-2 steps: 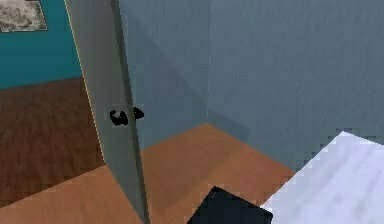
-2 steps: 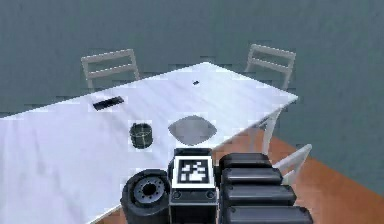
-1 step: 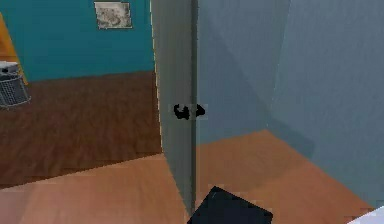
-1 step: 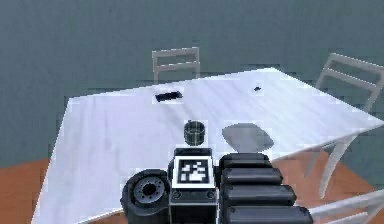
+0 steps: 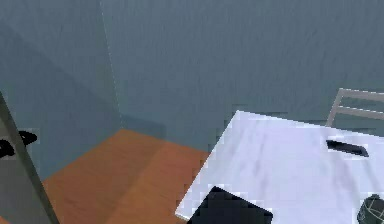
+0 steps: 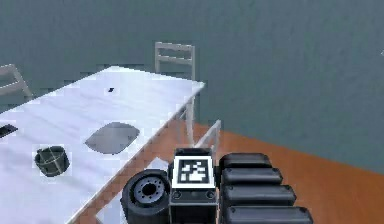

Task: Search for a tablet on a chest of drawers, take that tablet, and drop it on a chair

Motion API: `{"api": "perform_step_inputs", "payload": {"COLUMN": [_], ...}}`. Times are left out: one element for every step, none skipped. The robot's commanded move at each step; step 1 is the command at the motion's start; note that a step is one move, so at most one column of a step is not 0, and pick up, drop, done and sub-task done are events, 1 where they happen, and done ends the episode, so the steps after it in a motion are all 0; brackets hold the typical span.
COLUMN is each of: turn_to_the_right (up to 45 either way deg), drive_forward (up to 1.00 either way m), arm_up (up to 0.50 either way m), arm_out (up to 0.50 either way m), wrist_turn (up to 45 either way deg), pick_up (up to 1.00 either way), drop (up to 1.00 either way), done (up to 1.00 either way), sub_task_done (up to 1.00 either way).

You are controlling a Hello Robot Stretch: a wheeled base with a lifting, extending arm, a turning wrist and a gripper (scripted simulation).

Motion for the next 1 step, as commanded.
{"api": "perform_step_inputs", "payload": {"turn_to_the_right": [45.0], "drive_forward": [0.00], "arm_up": [0.00], "arm_out": [0.00], "wrist_turn": [0.0], "pick_up": [0.00], "drop": [0.00], "done": [0.00], "sub_task_done": [0.00]}}
